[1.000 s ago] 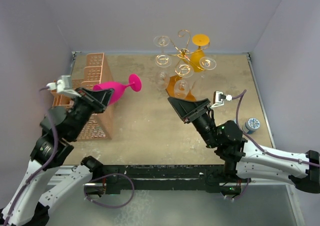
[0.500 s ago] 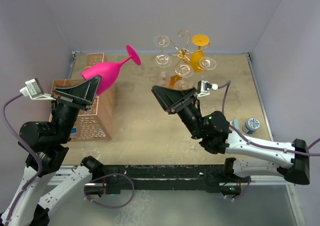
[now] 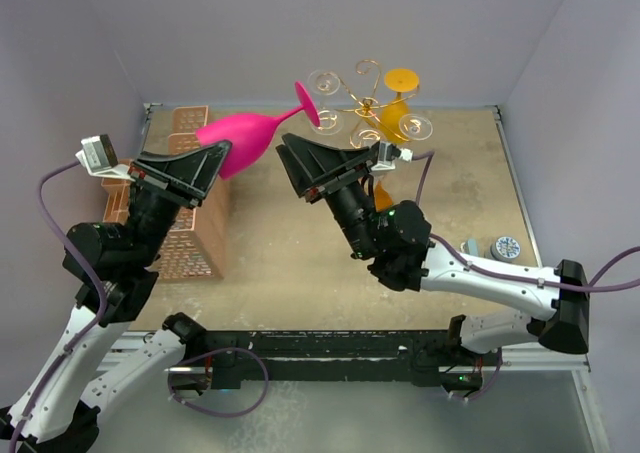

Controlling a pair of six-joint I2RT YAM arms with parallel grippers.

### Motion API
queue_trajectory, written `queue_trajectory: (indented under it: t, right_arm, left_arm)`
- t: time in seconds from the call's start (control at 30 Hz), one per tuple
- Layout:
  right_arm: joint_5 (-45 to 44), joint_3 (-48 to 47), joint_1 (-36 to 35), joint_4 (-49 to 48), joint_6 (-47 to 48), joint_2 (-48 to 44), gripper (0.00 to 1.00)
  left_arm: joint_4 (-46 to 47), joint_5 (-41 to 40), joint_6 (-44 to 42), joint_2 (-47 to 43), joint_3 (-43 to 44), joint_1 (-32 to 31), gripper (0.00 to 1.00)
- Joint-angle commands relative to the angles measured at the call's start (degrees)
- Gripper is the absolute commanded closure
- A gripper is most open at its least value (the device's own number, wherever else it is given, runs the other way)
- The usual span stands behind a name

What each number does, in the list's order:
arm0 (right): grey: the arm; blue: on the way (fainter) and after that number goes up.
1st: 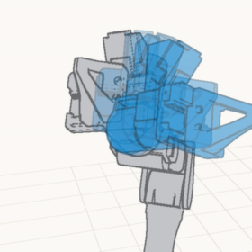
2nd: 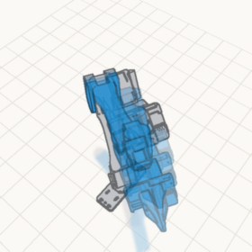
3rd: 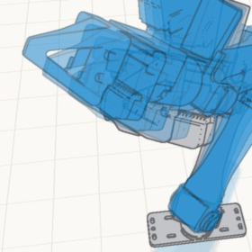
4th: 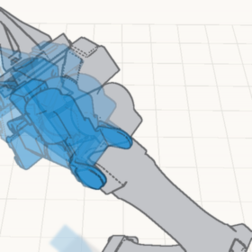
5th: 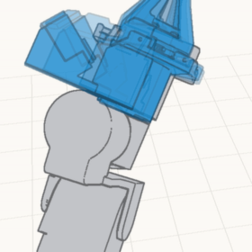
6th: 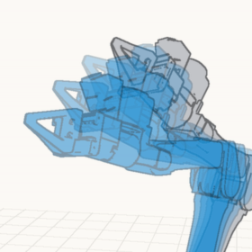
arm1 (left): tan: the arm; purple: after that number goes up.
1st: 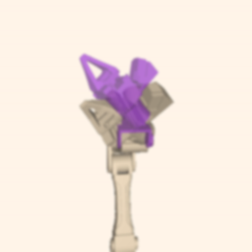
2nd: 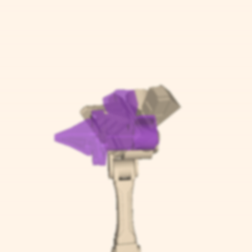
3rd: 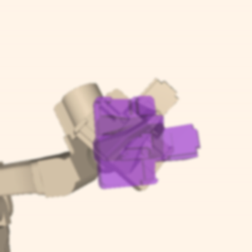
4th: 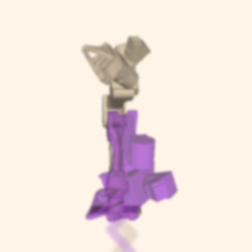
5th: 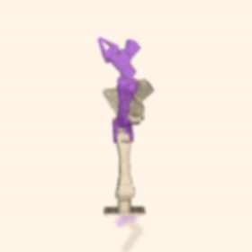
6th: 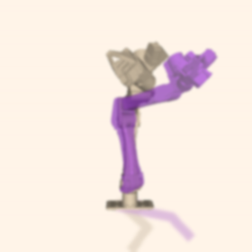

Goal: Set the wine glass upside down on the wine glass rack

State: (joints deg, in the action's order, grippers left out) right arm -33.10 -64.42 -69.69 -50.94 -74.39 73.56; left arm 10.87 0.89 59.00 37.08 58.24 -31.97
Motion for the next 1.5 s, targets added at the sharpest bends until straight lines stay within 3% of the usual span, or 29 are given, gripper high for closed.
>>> queue_trajectory:
  t: [0.0,0.5,1.0,1.1,1.17,1.3,1.47]
  right_arm:
    - [-4.7,-3.1,0.5,-1.5,-4.3,0.8,0.45]
    - [-5.3,-8.0,3.9,-2.4,1.1,3.8,0.49]
    - [-1.2,-7.4,5.4,-9.9,6.7,5.0,0.80]
    - [-1.2,-6.8,5.5,-11.2,8.2,4.8,0.94]
    - [-1.3,-6.0,5.6,-12.8,10.1,4.4,1.00]
    - [-1.5,-1.4,5.9,-17.8,15.8,2.2,1.00]
    - [-0.3,4.2,6.3,-20.5,25.7,-2.1,1.00]
  left_arm:
    - [5.4,2.1,1.4,-1.0,0.4,-0.2,1.00]
    - [4.5,4.8,3.3,-1.0,0.6,-0.2,1.00]
    - [4.7,7.1,6.2,-0.6,-1.2,-0.2,1.00]
    - [3.1,7.3,5.9,-0.7,-1.4,-0.2,1.00]
    - [0.9,6.7,5.0,-0.9,-0.9,-0.2,0.93]
    - [-10.0,2.6,0.5,-1.5,3.7,-0.2,0.69]
    - [-25.1,-3.6,-4.8,-1.9,10.6,-0.2,0.54]
